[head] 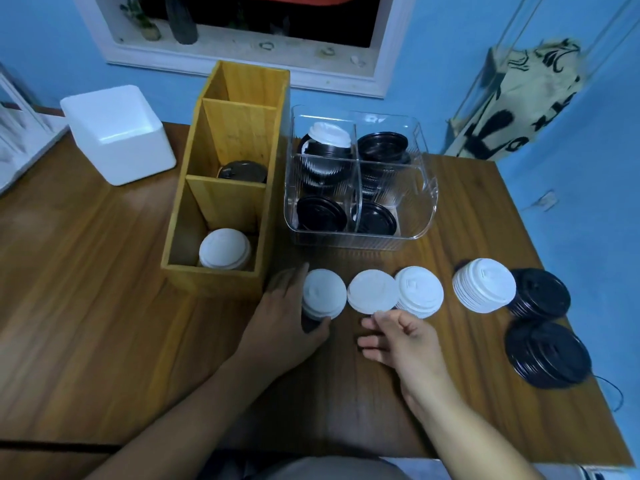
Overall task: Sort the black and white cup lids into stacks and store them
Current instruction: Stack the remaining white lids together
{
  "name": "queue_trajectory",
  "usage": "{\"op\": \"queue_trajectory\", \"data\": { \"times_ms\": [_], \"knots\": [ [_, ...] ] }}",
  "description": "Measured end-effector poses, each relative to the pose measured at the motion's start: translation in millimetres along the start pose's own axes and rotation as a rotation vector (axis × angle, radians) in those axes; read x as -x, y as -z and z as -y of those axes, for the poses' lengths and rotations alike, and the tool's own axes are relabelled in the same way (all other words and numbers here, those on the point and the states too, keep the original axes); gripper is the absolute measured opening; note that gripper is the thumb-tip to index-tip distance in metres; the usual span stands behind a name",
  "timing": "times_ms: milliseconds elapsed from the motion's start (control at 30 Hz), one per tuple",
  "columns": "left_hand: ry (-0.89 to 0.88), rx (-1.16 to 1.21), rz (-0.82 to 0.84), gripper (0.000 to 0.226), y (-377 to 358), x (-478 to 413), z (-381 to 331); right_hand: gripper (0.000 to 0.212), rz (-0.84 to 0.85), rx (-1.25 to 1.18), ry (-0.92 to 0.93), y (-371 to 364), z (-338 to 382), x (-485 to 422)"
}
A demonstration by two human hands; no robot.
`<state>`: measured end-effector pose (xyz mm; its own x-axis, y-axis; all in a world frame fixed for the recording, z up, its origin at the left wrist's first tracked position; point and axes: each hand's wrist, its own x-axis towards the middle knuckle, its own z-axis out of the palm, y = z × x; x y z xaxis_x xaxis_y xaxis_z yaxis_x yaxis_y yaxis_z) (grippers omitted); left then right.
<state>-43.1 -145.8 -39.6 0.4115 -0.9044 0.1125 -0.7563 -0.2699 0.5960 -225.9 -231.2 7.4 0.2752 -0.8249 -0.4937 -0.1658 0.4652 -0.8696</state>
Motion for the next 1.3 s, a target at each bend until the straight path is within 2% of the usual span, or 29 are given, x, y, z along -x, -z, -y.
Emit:
{"op": "queue_trajectory", "data": {
  "times_ms": [67, 133, 167, 233, 300, 367, 433, 533, 633, 767, 867, 967, 1000, 1100, 1167, 1200, 1300],
  "knots": [
    [-0.014, -0.024, -0.014, 0.090, -1, 0, 0, 0.020, 0.084, 0.198, -0.033, 8, 4, 2],
    [-0.005, -0.030, -0.013, 0.085, -1, 0, -1, 0.019, 0.161, 0.416, 0.037, 18, 10, 2],
    [-0.001, -0.027, -0.010, 0.084, -1, -1, -1, 0.014, 0.173, 0.517, 0.156, 24, 14, 1],
    [-0.006, -0.013, -0.011, 0.083, -1, -2, 0, 0.005, 0.137, 0.766, 0.551, 35, 23, -10],
    [-0.010, 0.001, -0.008, 0.083, 0, -2, 0, 0.028, 0.139, 1.037, 0.921, 41, 34, -23],
    [-0.011, 0.005, -0.005, 0.084, 1, -2, 0, 0.053, 0.263, 1.257, 1.075, 43, 45, -37],
    [-0.019, 0.006, -0.005, 0.084, 1, -2, 0, 0.076, 0.413, 1.471, 1.060, 39, 54, -49],
    [-0.030, 0.005, -0.007, 0.084, 1, -3, 1, 0.088, 0.469, 1.632, 0.990, 26, 59, -61],
    [-0.023, 0.030, -0.005, 0.084, 2, -2, 1, 0.091, 0.468, 1.652, 1.022, 24, 64, -59],
    [-0.033, 0.030, -0.006, 0.083, 3, -2, 1, 0.091, 0.746, 1.638, 0.869, 42, 61, -36],
    [-0.041, 0.026, -0.010, 0.083, 3, -2, 1, 0.099, 0.889, 1.615, 0.892, 55, 42, -29],
    [-0.060, 0.025, -0.016, 0.081, 3, -3, 2, 0.101, 0.822, 1.463, 0.930, 66, 36, -27],
    [-0.062, 0.026, -0.010, 0.081, 2, -3, 2, 0.095, 0.730, 1.375, 0.924, 70, 34, -23],
    [-0.064, 0.025, -0.008, 0.082, 2, -3, 3, 0.064, 0.316, 1.149, 0.896, 74, 18, -4],
    [-0.066, 0.028, -0.011, 0.082, 1, -3, 3, 0.076, 0.113, 1.146, 0.791, 66, 2, 7],
    [-0.066, 0.029, -0.010, 0.082, 2, -3, 3, 0.085, 0.070, 1.171, 0.759, 62, -7, 9],
    [-0.067, 0.035, -0.001, 0.082, 1, -3, 2, 0.091, 0.101, 1.140, 0.730, 54, -24, 8]
  ]
}}
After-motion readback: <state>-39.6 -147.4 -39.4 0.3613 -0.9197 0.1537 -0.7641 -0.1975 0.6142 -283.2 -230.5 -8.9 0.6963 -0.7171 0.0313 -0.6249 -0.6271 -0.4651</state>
